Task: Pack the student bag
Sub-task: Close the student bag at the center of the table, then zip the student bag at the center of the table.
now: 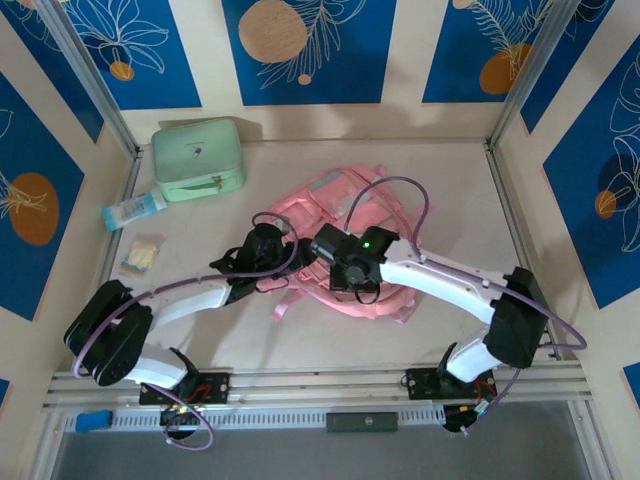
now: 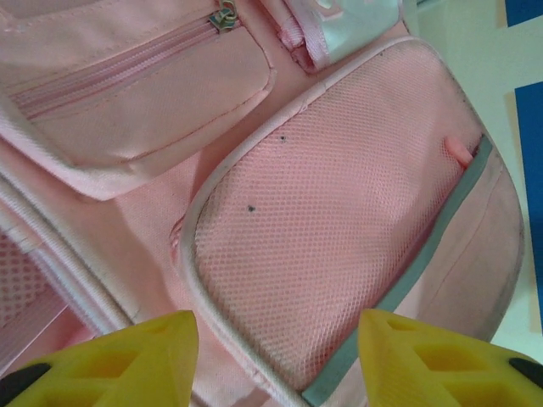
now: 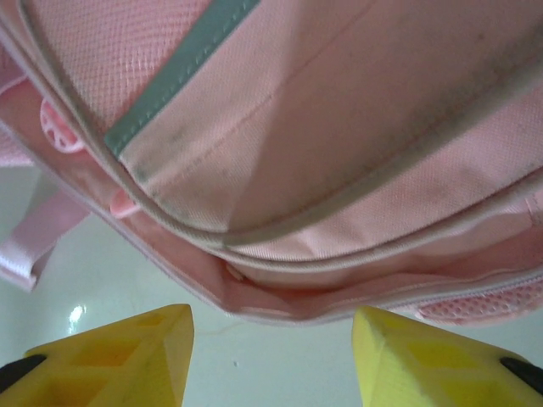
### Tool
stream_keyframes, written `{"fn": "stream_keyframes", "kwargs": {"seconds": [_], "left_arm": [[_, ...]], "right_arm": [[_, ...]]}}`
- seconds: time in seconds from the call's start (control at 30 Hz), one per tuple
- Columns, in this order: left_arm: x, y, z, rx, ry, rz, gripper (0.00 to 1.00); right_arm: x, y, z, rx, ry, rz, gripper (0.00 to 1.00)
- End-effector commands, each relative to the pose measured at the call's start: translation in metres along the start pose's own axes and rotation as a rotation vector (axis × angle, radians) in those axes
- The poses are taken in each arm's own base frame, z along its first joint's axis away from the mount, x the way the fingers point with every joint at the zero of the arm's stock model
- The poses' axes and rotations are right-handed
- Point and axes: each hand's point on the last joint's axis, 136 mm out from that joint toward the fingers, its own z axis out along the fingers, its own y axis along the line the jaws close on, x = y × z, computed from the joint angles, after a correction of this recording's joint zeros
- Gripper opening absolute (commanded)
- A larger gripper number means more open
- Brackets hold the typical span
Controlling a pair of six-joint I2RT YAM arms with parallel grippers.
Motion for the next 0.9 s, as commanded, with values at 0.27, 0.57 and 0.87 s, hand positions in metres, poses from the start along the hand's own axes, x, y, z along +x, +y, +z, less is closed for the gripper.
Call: {"fn": "stream_keyframes", "kwargs": {"seconds": [0.27, 0.57, 0.87], "left_arm": [[-0.005, 0.02, 0.006, -0.026, -0.039, -0.047, 0.5], [-0.004, 0.029, 0.01, -0.023, -0.017, -0.062, 0.47], [-0.003, 0.036, 0.01, -0.039, -0.011, -0.061, 0.47]], "right_arm": [[0.001, 0.02, 0.006, 0.062, -0.137, 0.181, 0.49], [0.001, 0.05, 0.029, 0.014, -0.124, 0.319, 0.46], [-0.012, 0.058, 0.044, 0.005, -0.136, 0.4, 0.46]]}}
